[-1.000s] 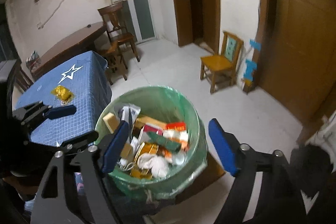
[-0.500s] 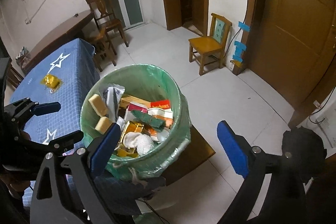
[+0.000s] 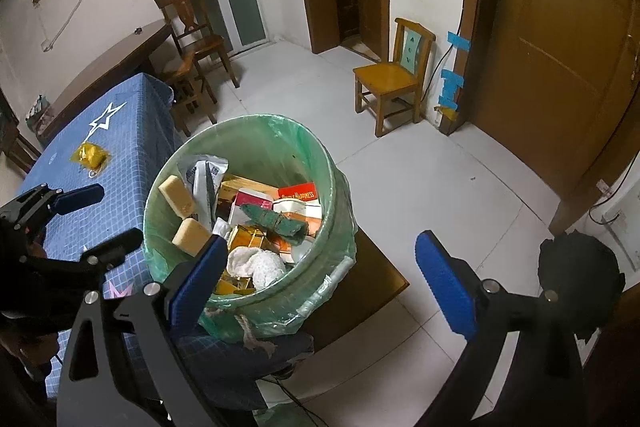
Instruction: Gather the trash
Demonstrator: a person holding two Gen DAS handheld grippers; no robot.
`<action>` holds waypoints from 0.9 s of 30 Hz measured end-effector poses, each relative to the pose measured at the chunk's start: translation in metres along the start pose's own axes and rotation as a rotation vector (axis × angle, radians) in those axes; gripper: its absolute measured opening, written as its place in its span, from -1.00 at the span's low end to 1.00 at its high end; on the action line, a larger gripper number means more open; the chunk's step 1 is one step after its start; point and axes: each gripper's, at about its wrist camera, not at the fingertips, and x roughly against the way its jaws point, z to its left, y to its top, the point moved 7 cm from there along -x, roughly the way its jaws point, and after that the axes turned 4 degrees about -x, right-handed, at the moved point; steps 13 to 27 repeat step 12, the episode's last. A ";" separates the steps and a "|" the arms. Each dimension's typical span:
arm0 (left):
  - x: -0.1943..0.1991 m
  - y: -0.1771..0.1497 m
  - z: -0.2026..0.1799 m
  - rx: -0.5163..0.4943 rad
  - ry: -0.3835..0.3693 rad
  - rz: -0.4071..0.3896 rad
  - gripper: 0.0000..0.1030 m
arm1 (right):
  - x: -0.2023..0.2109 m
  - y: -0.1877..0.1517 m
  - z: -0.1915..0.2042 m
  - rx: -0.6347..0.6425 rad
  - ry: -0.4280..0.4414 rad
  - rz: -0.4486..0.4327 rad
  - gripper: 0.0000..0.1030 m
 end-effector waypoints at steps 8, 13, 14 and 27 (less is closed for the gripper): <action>-0.002 -0.005 0.006 0.036 0.004 0.031 0.47 | 0.001 0.000 -0.002 -0.010 -0.003 -0.007 0.78; -0.002 -0.007 0.008 0.046 0.006 0.033 0.47 | 0.000 0.000 -0.003 -0.008 -0.009 -0.003 0.78; -0.002 -0.007 0.008 0.046 0.006 0.033 0.47 | 0.000 0.000 -0.003 -0.008 -0.009 -0.003 0.78; -0.002 -0.007 0.008 0.046 0.006 0.033 0.47 | 0.000 0.000 -0.003 -0.008 -0.009 -0.003 0.78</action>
